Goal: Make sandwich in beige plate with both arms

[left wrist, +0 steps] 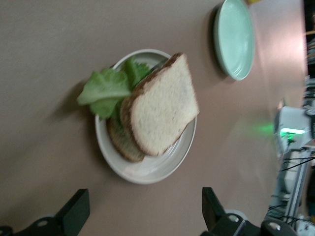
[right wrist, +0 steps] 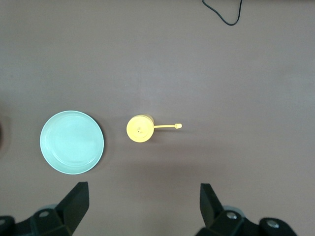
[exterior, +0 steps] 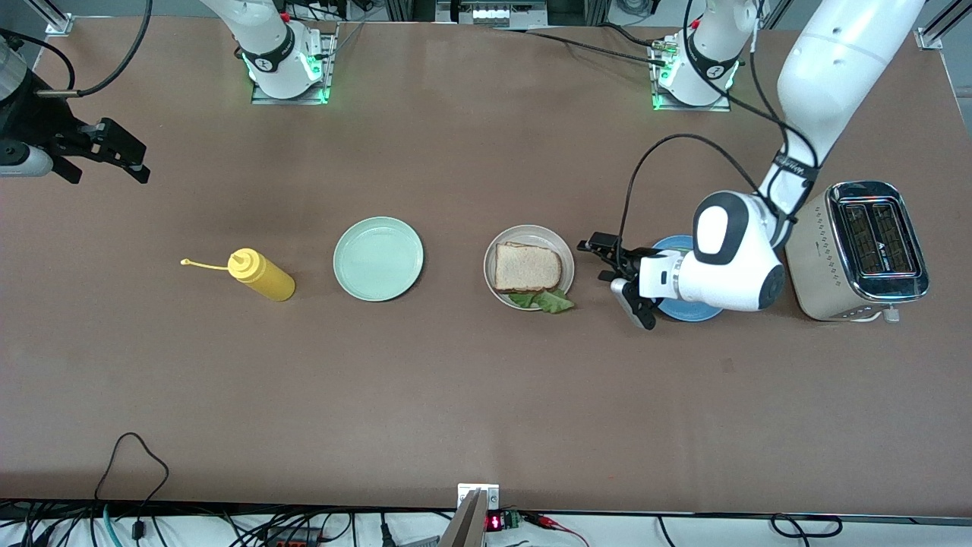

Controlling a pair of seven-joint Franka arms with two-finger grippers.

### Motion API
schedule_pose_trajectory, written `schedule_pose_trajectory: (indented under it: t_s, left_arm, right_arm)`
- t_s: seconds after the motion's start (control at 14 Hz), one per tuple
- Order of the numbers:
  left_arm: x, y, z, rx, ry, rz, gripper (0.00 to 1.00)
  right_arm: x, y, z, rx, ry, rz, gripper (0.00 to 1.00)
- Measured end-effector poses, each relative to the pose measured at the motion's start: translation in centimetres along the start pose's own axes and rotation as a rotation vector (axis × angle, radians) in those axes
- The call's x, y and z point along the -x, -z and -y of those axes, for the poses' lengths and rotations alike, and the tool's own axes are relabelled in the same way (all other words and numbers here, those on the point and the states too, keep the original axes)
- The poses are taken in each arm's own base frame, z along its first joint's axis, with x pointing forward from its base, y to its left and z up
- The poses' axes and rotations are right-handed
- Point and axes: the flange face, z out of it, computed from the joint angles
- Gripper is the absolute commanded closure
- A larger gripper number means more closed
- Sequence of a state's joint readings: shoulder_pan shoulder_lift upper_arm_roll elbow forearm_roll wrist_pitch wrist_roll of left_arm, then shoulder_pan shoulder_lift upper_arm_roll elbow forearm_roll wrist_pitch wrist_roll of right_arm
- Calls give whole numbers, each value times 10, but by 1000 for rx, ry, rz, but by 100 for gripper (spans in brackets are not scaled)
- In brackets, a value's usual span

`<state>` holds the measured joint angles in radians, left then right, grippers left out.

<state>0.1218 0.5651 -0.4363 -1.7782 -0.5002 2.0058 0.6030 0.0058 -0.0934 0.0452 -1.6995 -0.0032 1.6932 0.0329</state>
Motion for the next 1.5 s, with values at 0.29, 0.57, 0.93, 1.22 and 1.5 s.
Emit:
schedule_pose_trajectory:
  t_s: [0.29,0.57,0.93,1.22,1.5]
  left_arm:
    - [14,61,-43,-264,54,136,0]
    - [33,136,-83,-480,108,262,0]
    - [62,236,-134,-616,192,257,0]
    - [105,308,-159,-711,273,116,0]
    - [125,316,-151,-732,382,-35,0]
  right_arm:
    - [0,1,0,0,0,-1,0]
    - [0,1,0,0,0,0,0]
    - [0,0,0,0,0,1,0]
    - [0,0,0,0,0,1,0]
    - [0,0,0,0,1,1,0]
